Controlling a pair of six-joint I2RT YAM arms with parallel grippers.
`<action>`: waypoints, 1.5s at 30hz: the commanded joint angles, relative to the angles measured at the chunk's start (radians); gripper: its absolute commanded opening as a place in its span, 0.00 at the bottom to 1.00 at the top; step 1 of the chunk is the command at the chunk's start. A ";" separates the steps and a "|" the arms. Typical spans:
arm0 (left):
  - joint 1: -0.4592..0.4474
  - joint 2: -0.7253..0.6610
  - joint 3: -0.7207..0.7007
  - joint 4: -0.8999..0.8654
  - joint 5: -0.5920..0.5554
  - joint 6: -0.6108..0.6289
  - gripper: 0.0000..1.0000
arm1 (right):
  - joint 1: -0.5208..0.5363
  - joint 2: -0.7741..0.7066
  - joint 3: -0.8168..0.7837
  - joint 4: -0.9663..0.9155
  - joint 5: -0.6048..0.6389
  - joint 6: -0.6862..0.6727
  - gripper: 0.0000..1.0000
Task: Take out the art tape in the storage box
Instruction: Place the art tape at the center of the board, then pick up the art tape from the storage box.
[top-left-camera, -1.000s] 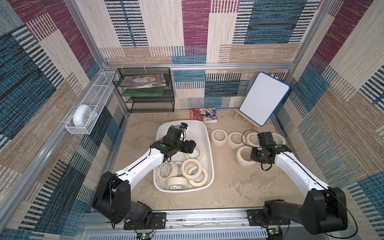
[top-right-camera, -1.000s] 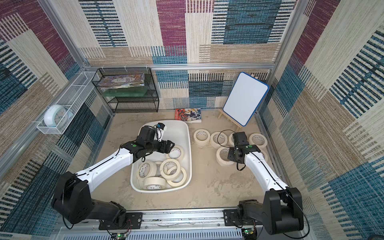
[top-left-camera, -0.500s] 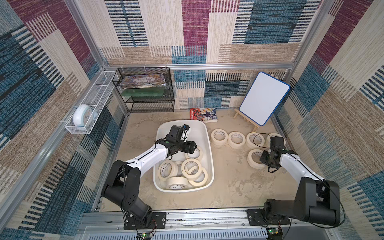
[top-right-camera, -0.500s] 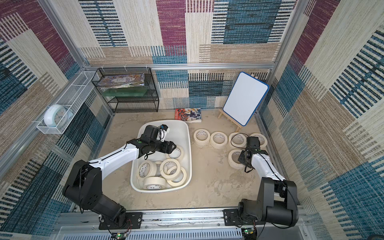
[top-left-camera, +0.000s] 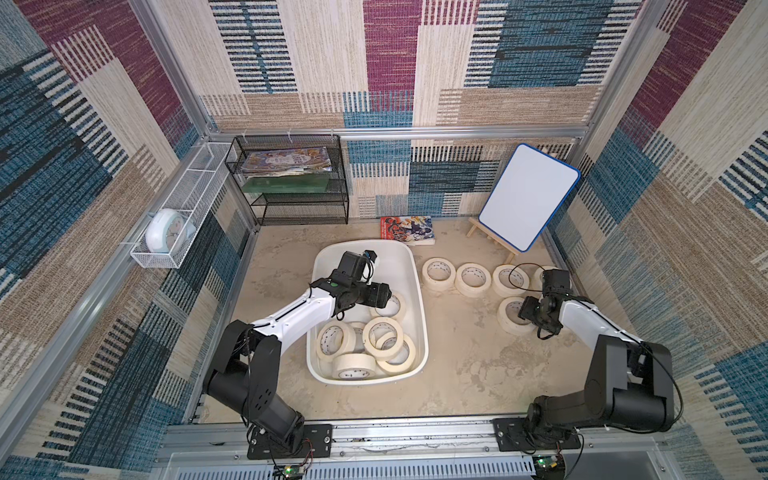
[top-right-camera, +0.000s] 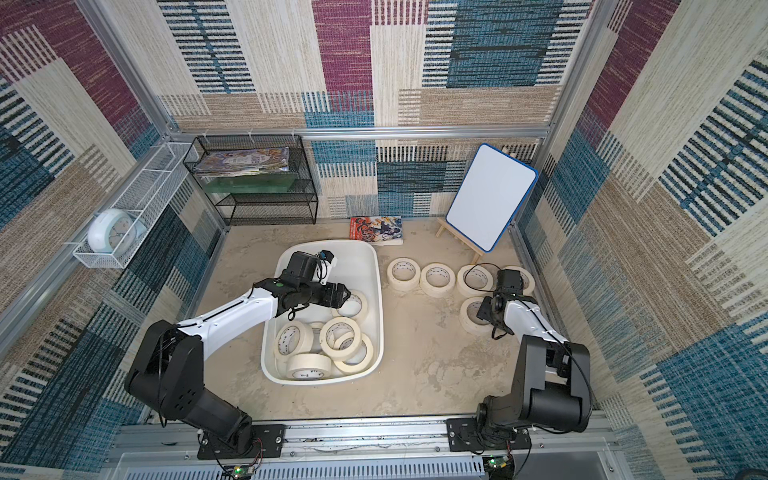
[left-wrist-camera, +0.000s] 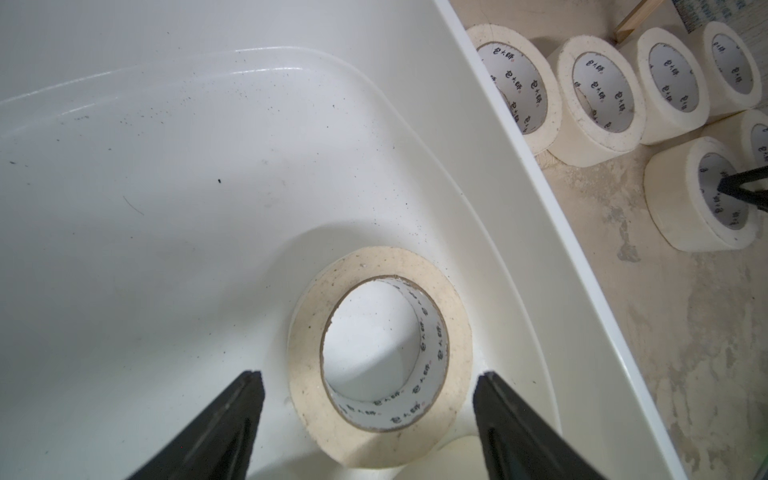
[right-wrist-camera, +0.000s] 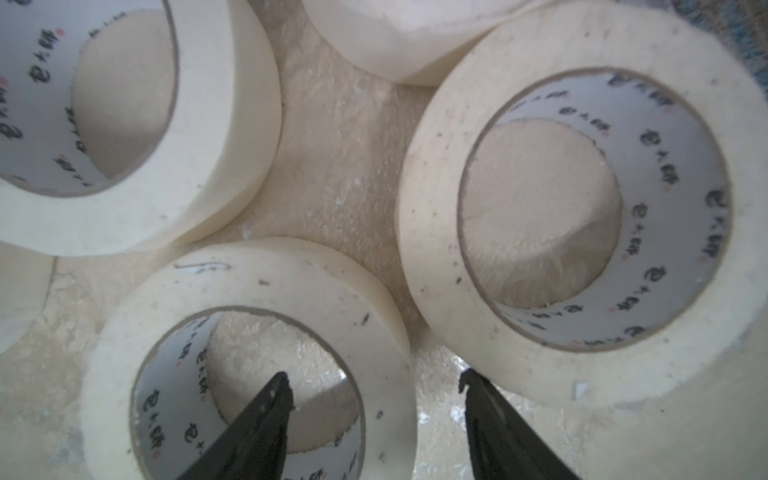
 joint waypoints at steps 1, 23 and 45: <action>0.001 0.014 0.015 -0.017 0.026 -0.001 0.85 | 0.005 -0.054 0.029 -0.005 -0.057 -0.033 0.71; 0.010 0.187 0.056 -0.070 -0.166 -0.060 0.68 | 0.603 -0.003 0.300 -0.108 -0.101 0.001 0.72; 0.007 0.179 0.234 -0.169 -0.232 -0.057 0.27 | 0.890 0.373 0.692 -0.113 -0.104 -0.043 0.55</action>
